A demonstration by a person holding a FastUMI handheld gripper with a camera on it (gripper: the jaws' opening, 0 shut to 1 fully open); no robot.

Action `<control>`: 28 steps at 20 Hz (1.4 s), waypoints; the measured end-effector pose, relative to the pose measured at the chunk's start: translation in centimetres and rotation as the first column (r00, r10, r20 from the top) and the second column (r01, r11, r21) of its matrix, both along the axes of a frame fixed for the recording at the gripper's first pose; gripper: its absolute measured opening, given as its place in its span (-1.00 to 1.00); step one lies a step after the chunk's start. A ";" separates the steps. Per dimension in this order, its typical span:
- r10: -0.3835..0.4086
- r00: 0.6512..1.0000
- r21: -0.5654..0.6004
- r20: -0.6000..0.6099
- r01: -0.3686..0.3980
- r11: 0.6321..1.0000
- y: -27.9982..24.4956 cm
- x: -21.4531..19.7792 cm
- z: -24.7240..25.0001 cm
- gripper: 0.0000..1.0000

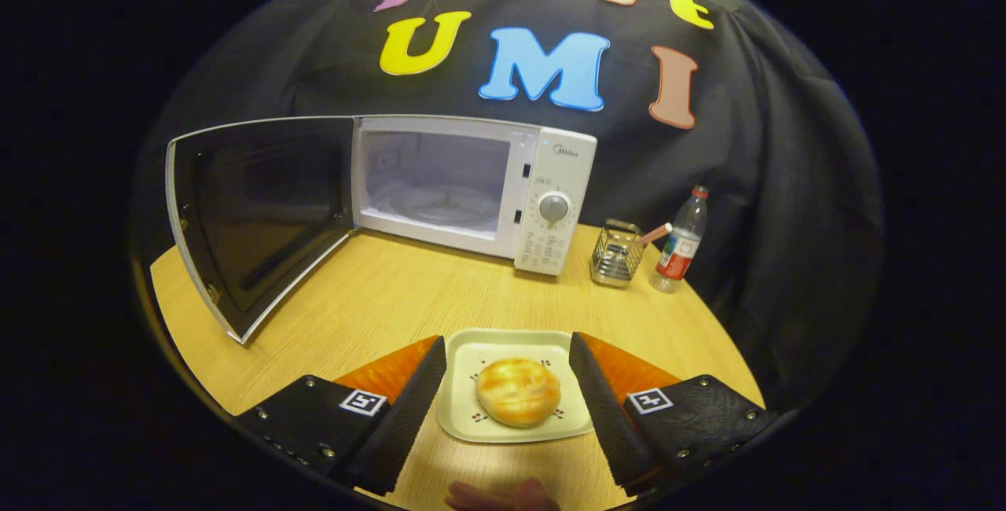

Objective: Open the microwave, put the food inside, and close the microwave door.

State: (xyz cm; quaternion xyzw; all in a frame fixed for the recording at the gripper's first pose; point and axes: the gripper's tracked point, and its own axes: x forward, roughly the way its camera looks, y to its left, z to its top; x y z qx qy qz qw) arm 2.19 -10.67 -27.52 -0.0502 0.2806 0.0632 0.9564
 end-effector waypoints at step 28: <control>-0.063 0.997 0.293 0.052 0.045 0.955 1.3 0.6 -1.1 0.30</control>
